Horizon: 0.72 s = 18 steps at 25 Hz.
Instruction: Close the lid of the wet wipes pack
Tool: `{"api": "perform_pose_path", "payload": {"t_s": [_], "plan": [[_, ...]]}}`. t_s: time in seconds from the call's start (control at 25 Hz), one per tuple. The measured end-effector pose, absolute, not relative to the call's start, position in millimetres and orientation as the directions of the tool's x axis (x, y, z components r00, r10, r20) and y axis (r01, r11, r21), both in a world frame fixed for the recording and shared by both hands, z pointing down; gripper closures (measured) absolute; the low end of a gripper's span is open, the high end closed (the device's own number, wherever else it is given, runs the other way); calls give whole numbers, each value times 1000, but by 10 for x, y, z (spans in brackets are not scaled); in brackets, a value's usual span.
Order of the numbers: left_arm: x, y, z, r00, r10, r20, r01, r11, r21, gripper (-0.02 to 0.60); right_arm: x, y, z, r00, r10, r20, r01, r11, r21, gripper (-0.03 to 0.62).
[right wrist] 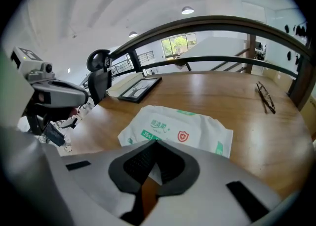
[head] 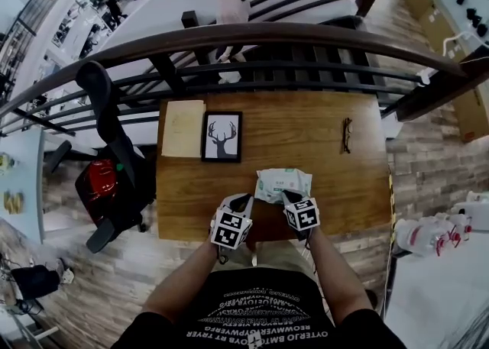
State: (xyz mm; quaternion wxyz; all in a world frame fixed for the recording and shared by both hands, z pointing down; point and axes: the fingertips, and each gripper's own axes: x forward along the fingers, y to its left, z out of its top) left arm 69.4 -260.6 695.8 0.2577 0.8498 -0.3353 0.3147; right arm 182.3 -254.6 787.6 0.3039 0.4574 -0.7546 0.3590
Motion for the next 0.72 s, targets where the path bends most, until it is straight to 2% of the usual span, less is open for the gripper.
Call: {"api": "perform_pose_path", "payload": {"t_s": [0.36, 0.72], "plan": [[487, -2541, 6714, 569, -443, 692, -741, -642, 198, 554, 1872, -2407, 7723, -350, -503, 791, -931, 280, -234, 576], [319, -2633, 6063, 569, -602, 559, -767, -634, 99, 554, 2093, -2180, 6880, -284, -677, 679, -955, 262, -138, 579]]}}
